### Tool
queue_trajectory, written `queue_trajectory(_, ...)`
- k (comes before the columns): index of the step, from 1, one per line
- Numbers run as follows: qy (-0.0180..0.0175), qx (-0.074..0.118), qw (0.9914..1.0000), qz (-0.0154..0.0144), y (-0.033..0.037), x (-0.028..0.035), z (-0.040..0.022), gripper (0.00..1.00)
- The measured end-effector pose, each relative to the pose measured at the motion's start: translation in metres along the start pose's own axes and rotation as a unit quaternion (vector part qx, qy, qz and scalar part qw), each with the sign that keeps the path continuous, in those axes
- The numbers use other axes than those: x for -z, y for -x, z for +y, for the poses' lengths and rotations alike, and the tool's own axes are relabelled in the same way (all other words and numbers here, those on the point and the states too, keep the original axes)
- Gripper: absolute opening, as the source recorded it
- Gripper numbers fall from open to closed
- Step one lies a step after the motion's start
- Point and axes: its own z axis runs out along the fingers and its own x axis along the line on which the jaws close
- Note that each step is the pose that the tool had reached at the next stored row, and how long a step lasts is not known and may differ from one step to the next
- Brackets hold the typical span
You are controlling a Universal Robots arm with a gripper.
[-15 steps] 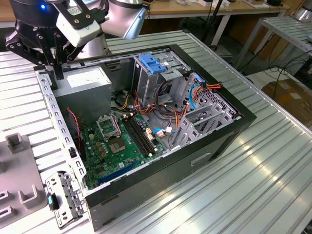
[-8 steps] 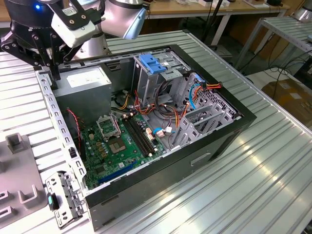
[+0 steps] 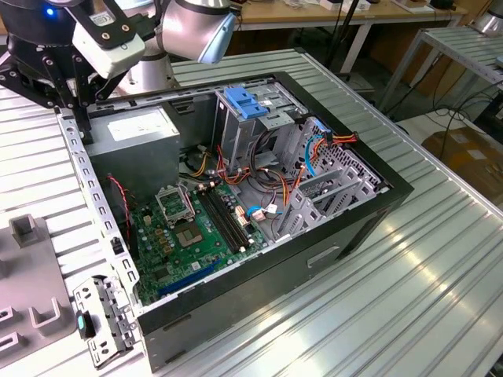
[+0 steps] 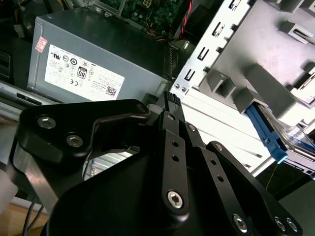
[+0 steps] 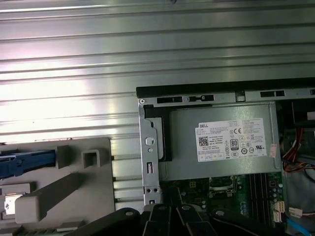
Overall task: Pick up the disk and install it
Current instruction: 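Reach for the disk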
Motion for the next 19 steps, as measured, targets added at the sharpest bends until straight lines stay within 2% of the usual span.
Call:
queue_trajectory(5,0.0,0.0,1.0,0.0,-0.0041,0.0,-0.0003,0.11)
queue_trajectory(7,0.0,0.0,1.0,0.0,-0.008,0.0001,-0.0006,0.11)
queue_trajectory(9,0.0001,0.0,1.0,0.0,-0.0187,0.0004,-0.0014,0.11)
queue_trajectory(12,0.0001,-0.001,1.0,-0.0001,-0.0292,0.0005,-0.0022,0.11)
queue_trajectory(19,0.0,-0.005,0.99999,0.0004,-0.0486,0.0,-0.0026,0.11)
